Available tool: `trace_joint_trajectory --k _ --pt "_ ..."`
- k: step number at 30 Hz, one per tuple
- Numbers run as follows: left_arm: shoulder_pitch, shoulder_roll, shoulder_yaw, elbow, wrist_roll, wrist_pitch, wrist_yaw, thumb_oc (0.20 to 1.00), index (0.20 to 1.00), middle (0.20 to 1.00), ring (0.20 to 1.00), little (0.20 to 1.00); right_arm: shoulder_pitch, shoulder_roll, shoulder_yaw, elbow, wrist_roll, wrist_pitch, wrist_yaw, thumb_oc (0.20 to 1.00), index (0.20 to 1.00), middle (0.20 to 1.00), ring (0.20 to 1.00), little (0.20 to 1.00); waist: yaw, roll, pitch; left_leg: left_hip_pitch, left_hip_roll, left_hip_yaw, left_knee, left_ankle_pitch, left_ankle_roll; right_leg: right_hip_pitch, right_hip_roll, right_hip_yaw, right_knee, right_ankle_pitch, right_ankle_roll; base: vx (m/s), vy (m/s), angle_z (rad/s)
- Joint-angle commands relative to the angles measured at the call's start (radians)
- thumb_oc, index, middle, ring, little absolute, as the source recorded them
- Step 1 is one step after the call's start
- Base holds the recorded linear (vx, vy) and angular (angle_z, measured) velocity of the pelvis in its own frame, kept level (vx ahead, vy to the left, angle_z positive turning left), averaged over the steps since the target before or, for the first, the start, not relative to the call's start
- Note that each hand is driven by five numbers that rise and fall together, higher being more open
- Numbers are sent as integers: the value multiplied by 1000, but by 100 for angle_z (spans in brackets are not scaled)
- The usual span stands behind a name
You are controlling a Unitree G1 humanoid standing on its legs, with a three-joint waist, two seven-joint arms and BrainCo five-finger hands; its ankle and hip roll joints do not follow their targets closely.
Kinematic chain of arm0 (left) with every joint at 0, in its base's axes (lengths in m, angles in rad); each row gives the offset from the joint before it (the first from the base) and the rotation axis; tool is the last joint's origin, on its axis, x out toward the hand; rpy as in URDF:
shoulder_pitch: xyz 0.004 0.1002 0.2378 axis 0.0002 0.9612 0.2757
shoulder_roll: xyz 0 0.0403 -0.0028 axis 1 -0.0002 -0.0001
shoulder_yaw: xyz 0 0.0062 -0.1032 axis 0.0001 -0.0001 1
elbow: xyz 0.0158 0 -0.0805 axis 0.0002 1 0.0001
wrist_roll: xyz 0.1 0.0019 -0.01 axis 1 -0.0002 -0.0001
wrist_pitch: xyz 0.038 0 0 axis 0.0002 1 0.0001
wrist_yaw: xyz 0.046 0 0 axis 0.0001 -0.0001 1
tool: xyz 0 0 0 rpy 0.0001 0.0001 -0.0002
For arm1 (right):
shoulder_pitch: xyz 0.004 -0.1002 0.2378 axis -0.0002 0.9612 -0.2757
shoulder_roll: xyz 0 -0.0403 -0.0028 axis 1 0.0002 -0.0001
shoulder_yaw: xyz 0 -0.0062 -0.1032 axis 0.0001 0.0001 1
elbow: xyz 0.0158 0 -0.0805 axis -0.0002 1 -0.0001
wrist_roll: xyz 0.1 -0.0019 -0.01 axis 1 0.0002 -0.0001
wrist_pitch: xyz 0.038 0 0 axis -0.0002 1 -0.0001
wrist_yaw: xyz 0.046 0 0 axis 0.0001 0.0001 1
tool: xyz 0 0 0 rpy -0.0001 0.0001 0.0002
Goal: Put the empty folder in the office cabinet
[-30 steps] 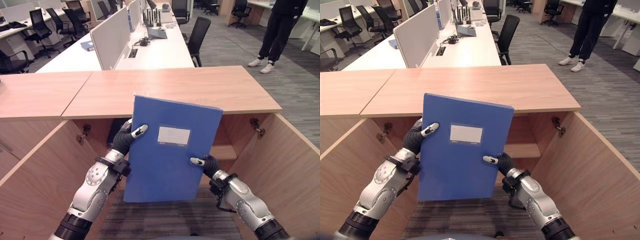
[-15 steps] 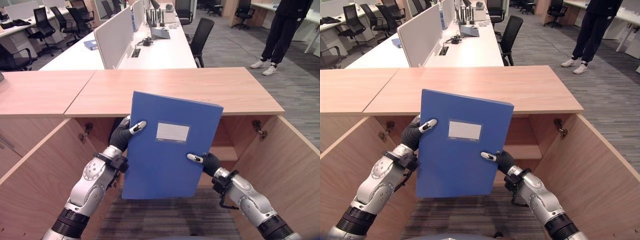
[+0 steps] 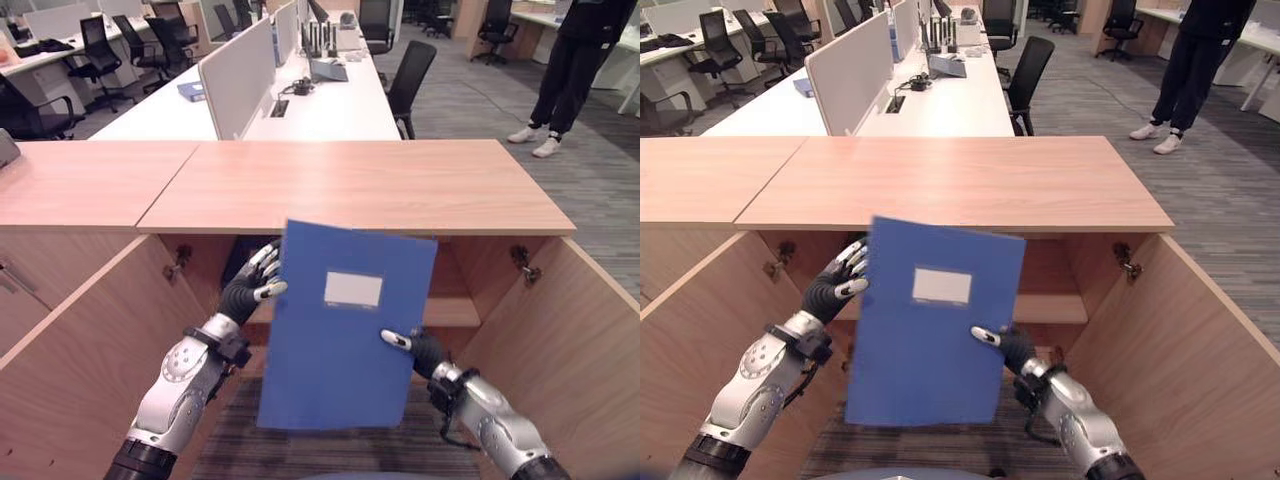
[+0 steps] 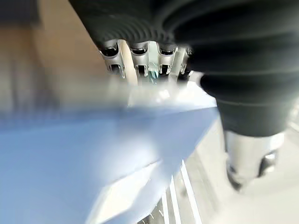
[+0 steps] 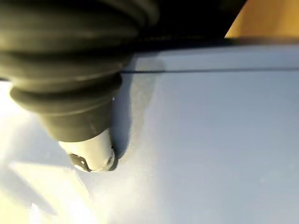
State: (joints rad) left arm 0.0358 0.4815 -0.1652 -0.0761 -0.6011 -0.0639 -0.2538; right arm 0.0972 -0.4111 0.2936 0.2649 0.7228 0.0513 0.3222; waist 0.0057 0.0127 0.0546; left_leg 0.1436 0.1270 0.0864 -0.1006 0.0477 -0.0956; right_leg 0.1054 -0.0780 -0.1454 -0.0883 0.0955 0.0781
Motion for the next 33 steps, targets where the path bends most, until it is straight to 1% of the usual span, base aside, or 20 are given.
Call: trace_joint_trajectory --k 1,4,9,10,11,16,18,19,21,22,23,24,26,28,30,31,32,33 --pt "-6 42 80 14 15 -59 -49 1000 1000 1000 1000 1000 -25 52 -98 -16 10 -60 -4 200 200 200 200 200 -14 -27 24 4 12 13 13 -59 -20 46 -71 30 39 -145 93 24 -43 3" --pt "49 31 94 97 39 -54 -46 1000 1000 1000 1000 1000 6 77 -134 55 7 -63 -22 200 200 200 200 200 -16 -20 25 3 18 14 13 -57 -24 45 -66 33 38 -146 89 14 -58 1" --pt "98 -15 46 318 151 -38 -35 1000 1000 1000 1000 1000 29 116 -201 138 42 -80 -56 200 200 200 200 200 -23 -6 30 3 31 12 13 -47 -30 42 -51 38 40 -156 81 9 -65 1" --pt "97 -16 45 320 151 -40 -35 1000 1000 1000 1000 1000 29 115 -201 138 42 -80 -56 200 200 200 200 200 -22 -5 30 4 31 12 13 -47 -30 43 -51 39 40 -156 81 18 -82 0" --pt "99 -39 22 429 206 -35 -24 1000 1000 1000 1000 1000 34 127 -209 168 51 -87 -66 200 200 200 200 200 -25 0 31 6 40 12 13 -41 -35 43 -42 43 44 -163 77 16 -83 -1" --pt "74 -87 -26 663 348 -42 20 1000 1000 1000 1000 1000 31 145 -228 234 92 -107 -99 200 200 200 200 200 -31 13 36 10 62 9 13 -25 -46 35 -18 50 65 -184 61 12 -90 0" --pt "62 -109 -38 747 367 -36 32 1000 1000 1000 1000 1000 26 151 -230 249 115 -115 -109 200 200 200 200 200 -36 17 37 11 73 7 17 -18 -52 34 -6 52 71 -194 53 14 -100 1" --pt "44 -125 -50 833 393 -36 37 1000 1000 1000 1000 1000 17 154 -226 267 134 -123 -114 200 200 200 200 200 -40 21 42 11 85 3 26 -12 -58 35 5 53 73 -200 43 7 -85 1" --pt "42 -126 -51 835 394 -38 38 1000 1000 1000 1000 1000 16 153 -226 268 134 -123 -114 200 200 200 200 200 -40 22 43 11 85 3 26 -12 -58 35 6 53 73 -200 43 2 -49 1" --pt "34 -134 -58 883 413 -37 43 1000 1000 1000 1000 1000 10 156 -223 273 147 -131 -120 200 200 200 200 200 -41 24 47 10 91 1 32 -8 -62 37 12 55 73 -204 38 5 -65 1" --pt "28 -140 -65 915 435 -34 48 1000 1000 1000 1000 1000 5 160 -220 272 159 -136 -125 200 200 200 200 200 -42 24 50 8 97 0 40 -5 -65 41 18 55 70 -207 34 -1 -112 0" --pt "14 -145 -79 958 480 -35 64 1000 1000 1000 1000 1000 -4 156 -214 272 177 -146 -135 200 200 200 200 200 -42 20 59 -10 103 -4 86 -10 -69 50 24 54 64 -209 25 -15 -104 3" --pt "6 -152 -81 990 506 -35 79 1000 1000 1000 1000 1000 -22 156 -220 275 199 -160 -147 200 200 200 200 200 -35 13 81 -62 106 -28 191 6 -76 62 25 52 59 -209 13 -28 -96 9" --pt "-7 -165 -71 1027 495 -34 104 1000 1000 1000 1000 1000 -41 154 -226 284 216 -172 -162 200 200 200 200 200 -32 7 97 -120 95 -44 262 33 -78 82 20 38 40 -209 5 3 -49 22" --pt "-14 -170 -69 1040 490 -36 109 1000 1000 1000 1000 1000 -45 152 -230 284 219 -178 -171 200 200 200 200 200 -30 5 103 -145 86 -47 268 37 -73 92 15 34 30 -210 5 35 -5 23" --pt "-12 -181 -65 1055 483 -30 113 1000 1000 1000 1000 1000 -56 152 -252 285 239 -183 -187 200 200 200 200 200 -20 -3 103 -195 58 -33 238 24 -57 106 4 25 11 -209 9 102 13 35" --pt "-15 -186 -67 1071 483 -31 116 1000 1000 1000 1000 1000 -71 151 -262 286 250 -191 -195 200 200 200 200 200 -7 -10 100 -239 32 -30 220 31 -48 109 -3 23 6 -213 13 135 25 45" --pt "-16 -188 -67 1077 478 -30 119 1000 1000 1000 1000 1000 -83 153 -268 286 260 -198 -205 200 200 200 200 200 5 -11 101 -279 11 -35 204 49 -43 110 -3 26 4 -217 12 151 11 46"
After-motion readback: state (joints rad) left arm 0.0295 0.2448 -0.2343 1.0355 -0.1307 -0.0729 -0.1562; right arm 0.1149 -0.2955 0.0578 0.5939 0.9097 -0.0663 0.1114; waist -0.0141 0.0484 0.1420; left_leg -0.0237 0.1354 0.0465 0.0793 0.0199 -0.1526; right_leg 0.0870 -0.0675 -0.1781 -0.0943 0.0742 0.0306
